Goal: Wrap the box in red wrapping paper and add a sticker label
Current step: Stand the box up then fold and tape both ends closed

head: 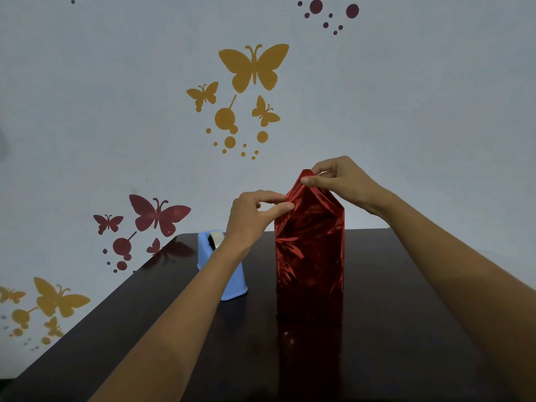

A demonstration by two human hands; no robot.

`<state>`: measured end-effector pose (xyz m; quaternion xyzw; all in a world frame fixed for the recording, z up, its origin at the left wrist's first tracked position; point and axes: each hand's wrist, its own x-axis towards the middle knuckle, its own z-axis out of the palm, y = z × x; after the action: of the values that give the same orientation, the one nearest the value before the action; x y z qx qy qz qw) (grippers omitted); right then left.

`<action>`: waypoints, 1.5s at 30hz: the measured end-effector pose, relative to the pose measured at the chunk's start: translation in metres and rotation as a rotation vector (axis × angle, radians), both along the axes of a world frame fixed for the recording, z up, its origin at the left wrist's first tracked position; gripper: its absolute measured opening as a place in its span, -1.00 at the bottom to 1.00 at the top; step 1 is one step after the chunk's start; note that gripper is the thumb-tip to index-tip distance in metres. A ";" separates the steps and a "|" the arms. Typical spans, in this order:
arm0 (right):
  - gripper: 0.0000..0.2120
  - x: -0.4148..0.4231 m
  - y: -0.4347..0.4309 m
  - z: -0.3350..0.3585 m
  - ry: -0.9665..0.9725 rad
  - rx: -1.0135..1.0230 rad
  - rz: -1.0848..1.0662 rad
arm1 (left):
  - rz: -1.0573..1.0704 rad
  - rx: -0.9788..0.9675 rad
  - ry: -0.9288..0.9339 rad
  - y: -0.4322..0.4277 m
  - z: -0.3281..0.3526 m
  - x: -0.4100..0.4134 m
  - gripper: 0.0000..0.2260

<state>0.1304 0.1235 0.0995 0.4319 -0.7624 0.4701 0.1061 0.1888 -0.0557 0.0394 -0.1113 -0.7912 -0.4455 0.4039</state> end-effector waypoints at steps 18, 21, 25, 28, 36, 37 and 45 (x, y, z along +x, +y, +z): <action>-0.72 -0.017 -0.015 -0.009 -0.052 -0.117 -0.159 | -0.167 -0.117 -0.324 0.009 0.073 -0.024 -0.90; -0.73 -0.019 -0.014 -0.010 -0.076 -0.138 -0.145 | -0.204 -0.114 -0.413 0.005 0.079 -0.025 -0.85; -0.75 -0.018 -0.014 -0.013 -0.104 -0.151 -0.115 | -0.220 -0.104 -0.433 0.003 0.083 -0.024 -0.86; -0.68 -0.017 -0.014 -0.014 -0.110 -0.171 -0.116 | -0.221 -0.122 -0.455 0.002 0.083 -0.023 -0.83; -0.80 -0.011 -0.017 -0.015 -0.206 -0.355 -0.055 | -0.083 -0.101 -0.403 -0.012 0.062 -0.009 -0.73; -0.81 -0.011 -0.017 -0.016 -0.215 -0.367 -0.037 | -0.081 -0.116 -0.397 -0.014 0.056 -0.006 -0.76; -0.97 -0.007 -0.018 -0.018 -0.182 -0.393 0.035 | -0.098 -0.070 -0.308 -0.018 0.032 0.001 -0.92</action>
<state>0.1233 0.1053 0.0815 0.3721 -0.6548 0.6484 0.1109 0.1894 -0.0734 0.0712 -0.0942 -0.8525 -0.4483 0.2517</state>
